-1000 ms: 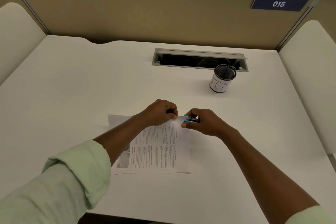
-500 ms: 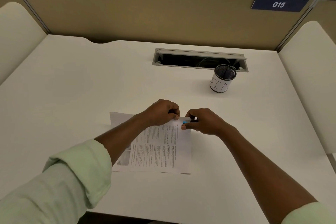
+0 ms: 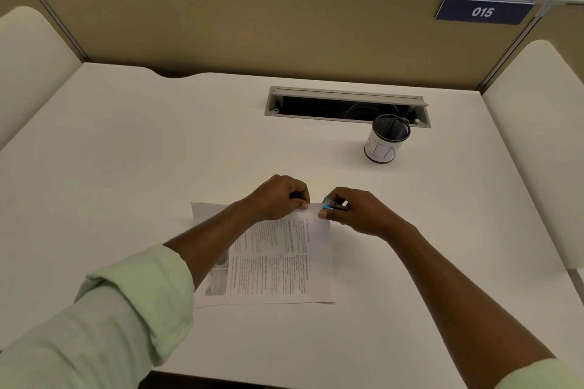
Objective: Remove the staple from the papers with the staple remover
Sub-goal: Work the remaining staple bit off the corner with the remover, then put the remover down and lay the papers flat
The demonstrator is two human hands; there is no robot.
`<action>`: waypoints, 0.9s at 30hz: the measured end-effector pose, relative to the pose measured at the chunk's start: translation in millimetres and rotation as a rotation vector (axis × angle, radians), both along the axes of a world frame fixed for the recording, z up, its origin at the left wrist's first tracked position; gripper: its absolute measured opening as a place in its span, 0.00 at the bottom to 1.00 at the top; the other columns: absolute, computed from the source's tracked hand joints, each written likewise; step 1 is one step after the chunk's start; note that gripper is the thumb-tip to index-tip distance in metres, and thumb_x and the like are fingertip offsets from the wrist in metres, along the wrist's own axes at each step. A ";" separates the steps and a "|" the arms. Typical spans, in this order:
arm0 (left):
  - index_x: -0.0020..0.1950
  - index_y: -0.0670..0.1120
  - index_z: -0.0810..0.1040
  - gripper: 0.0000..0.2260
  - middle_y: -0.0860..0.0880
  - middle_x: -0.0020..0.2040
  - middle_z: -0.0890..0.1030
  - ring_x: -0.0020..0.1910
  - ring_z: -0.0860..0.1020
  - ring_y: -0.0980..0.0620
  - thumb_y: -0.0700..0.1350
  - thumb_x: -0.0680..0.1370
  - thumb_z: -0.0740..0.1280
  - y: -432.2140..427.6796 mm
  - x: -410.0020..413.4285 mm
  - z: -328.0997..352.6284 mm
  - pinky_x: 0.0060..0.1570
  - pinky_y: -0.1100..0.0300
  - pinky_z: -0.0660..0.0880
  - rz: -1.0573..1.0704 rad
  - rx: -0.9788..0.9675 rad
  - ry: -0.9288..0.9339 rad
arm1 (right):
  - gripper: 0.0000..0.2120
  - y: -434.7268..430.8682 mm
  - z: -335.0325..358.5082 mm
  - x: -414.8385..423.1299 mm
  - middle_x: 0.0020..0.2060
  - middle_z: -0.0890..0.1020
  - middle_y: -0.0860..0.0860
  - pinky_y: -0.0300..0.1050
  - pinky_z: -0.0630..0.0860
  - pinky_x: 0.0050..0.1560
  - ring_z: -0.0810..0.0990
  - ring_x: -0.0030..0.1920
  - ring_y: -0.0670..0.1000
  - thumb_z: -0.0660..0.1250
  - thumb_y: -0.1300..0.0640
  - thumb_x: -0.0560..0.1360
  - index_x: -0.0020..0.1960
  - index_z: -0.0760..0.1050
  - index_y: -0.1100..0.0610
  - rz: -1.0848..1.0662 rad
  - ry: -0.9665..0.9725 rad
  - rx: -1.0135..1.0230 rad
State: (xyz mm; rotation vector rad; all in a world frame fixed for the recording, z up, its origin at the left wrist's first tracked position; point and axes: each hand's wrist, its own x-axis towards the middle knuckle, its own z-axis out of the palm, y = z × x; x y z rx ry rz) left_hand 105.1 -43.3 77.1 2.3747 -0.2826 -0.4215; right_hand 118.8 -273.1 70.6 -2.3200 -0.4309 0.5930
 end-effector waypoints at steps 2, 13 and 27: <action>0.45 0.48 0.84 0.04 0.53 0.42 0.84 0.39 0.79 0.57 0.44 0.78 0.70 5.9 0.9 -2.2 0.39 0.64 0.71 0.054 -0.030 0.020 | 0.15 -7.1 -4.5 2.5 0.44 0.84 0.45 0.41 0.81 0.37 0.84 0.41 0.46 0.73 0.39 0.72 0.50 0.80 0.48 -0.169 0.043 0.116; 0.45 0.45 0.84 0.03 0.44 0.47 0.86 0.46 0.83 0.44 0.44 0.77 0.73 42.3 15.0 -28.5 0.51 0.47 0.80 0.666 -0.316 0.132 | 0.21 -54.5 -43.1 15.3 0.44 0.81 0.55 0.46 0.69 0.41 0.79 0.46 0.58 0.72 0.39 0.72 0.47 0.77 0.58 -0.645 -0.199 -0.336; 0.48 0.42 0.83 0.04 0.45 0.45 0.83 0.41 0.77 0.47 0.42 0.77 0.71 56.4 26.7 -47.3 0.43 0.55 0.75 0.989 -0.622 0.184 | 0.40 -52.8 -53.8 20.7 0.54 0.79 0.61 0.55 0.75 0.48 0.78 0.55 0.65 0.75 0.32 0.65 0.61 0.74 0.63 -0.767 -0.340 -0.425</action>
